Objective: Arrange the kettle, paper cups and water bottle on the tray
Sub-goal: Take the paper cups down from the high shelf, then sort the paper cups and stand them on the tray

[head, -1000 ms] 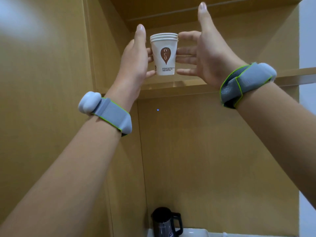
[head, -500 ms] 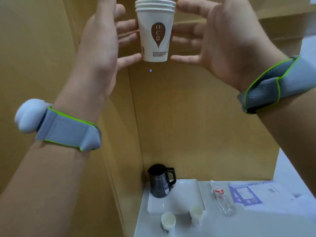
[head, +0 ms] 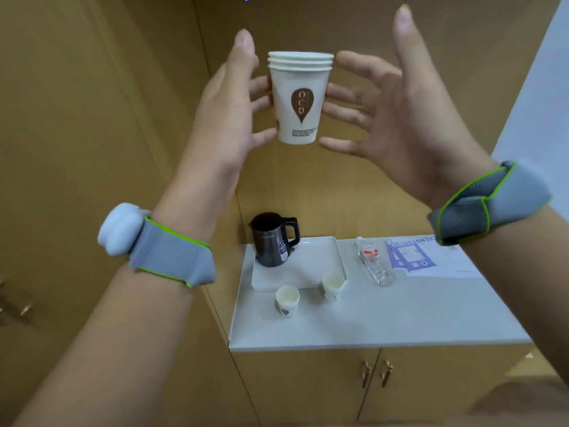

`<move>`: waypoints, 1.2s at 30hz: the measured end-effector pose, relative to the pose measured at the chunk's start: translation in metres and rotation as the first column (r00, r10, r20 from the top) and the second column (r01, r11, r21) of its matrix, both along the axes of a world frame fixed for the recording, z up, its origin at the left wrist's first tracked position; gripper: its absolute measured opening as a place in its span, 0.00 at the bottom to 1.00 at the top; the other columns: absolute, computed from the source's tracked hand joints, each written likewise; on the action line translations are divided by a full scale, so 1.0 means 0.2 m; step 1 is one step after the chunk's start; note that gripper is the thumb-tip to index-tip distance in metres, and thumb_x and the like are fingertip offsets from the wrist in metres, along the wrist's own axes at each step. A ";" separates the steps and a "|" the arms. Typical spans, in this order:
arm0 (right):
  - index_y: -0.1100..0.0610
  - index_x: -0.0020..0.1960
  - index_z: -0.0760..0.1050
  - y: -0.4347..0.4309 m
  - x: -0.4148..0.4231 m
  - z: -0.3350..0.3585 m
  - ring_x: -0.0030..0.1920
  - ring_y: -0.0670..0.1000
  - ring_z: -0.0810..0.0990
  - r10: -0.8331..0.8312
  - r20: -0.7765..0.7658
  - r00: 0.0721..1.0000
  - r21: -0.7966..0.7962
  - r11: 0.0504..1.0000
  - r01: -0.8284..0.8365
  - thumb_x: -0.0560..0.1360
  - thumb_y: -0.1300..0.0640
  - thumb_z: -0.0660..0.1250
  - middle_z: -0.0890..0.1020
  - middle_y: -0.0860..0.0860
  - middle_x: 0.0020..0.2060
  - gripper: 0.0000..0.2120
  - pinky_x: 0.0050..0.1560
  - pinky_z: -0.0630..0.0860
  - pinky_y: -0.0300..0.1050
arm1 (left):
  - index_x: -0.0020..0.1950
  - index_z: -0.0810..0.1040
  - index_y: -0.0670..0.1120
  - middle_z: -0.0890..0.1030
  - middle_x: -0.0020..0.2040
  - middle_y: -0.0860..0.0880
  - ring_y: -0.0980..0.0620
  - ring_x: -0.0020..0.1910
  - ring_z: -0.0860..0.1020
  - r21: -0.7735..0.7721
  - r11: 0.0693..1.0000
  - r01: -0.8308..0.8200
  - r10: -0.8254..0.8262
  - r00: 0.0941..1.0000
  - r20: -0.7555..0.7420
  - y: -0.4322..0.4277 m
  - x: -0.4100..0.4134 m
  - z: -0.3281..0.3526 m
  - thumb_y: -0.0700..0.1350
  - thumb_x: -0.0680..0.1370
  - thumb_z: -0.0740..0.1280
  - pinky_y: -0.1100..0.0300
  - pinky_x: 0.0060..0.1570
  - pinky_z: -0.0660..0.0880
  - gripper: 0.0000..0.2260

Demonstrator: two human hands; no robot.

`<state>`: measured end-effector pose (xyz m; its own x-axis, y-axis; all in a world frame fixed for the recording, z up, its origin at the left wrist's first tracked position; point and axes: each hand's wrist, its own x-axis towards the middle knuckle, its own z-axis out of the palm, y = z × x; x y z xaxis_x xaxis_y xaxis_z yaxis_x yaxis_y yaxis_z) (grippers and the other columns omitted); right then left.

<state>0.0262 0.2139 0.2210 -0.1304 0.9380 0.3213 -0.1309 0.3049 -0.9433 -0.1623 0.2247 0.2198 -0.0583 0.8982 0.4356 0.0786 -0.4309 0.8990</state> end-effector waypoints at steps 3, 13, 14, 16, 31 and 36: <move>0.50 0.77 0.69 0.02 0.00 -0.19 0.69 0.48 0.79 -0.036 -0.008 0.999 -0.121 0.992 0.035 0.82 0.30 0.46 0.79 0.53 0.70 0.34 0.68 0.77 0.62 | 0.77 0.71 0.50 0.81 0.65 0.53 0.59 0.63 0.80 -0.126 0.991 0.032 -0.027 0.999 0.043 0.05 0.05 -0.18 0.62 0.86 0.54 0.46 0.64 0.80 0.25; 0.48 0.75 0.72 0.02 0.06 -0.69 0.67 0.47 0.81 -0.180 -0.023 0.983 -0.344 0.925 0.161 0.82 0.31 0.50 0.81 0.51 0.67 0.31 0.67 0.79 0.61 | 0.66 0.74 0.59 0.79 0.67 0.53 0.58 0.65 0.78 -0.338 0.931 0.139 -0.110 0.989 0.104 0.12 0.15 -0.71 0.59 0.86 0.58 0.44 0.66 0.79 0.12; 0.48 0.75 0.71 0.01 0.07 -0.73 0.67 0.46 0.81 -0.189 -0.017 0.982 -0.357 0.919 0.170 0.82 0.32 0.50 0.81 0.51 0.68 0.31 0.67 0.79 0.60 | 0.65 0.74 0.59 0.79 0.67 0.53 0.58 0.65 0.78 -0.355 0.922 0.157 -0.123 0.986 0.114 0.12 0.16 -0.76 0.59 0.86 0.58 0.44 0.66 0.79 0.11; 0.48 0.76 0.70 -0.01 0.07 -0.81 0.68 0.46 0.80 -0.204 -0.004 0.979 -0.377 0.907 0.187 0.82 0.32 0.50 0.81 0.50 0.68 0.31 0.68 0.78 0.60 | 0.66 0.73 0.58 0.79 0.64 0.53 0.58 0.65 0.78 -0.384 0.904 0.185 -0.143 0.980 0.136 0.13 0.18 -0.84 0.57 0.86 0.58 0.46 0.66 0.79 0.11; 0.39 0.70 0.73 0.00 0.32 -1.34 0.71 0.46 0.76 -0.296 0.098 0.950 -0.530 0.793 0.301 0.84 0.34 0.50 0.79 0.48 0.69 0.22 0.71 0.75 0.59 | 0.75 0.72 0.59 0.77 0.72 0.56 0.56 0.71 0.75 -0.559 0.805 0.200 -0.233 0.972 0.013 0.18 0.47 -1.44 0.71 0.74 0.59 0.45 0.74 0.71 0.32; 0.44 0.77 0.68 0.09 0.49 -1.54 0.72 0.48 0.75 -0.268 0.119 0.956 -0.590 0.755 0.285 0.84 0.35 0.49 0.77 0.50 0.72 0.26 0.72 0.74 0.59 | 0.65 0.75 0.66 0.78 0.69 0.56 0.53 0.71 0.75 -0.622 0.769 0.148 -0.172 0.985 0.021 0.24 0.66 -1.62 0.71 0.72 0.58 0.43 0.74 0.71 0.24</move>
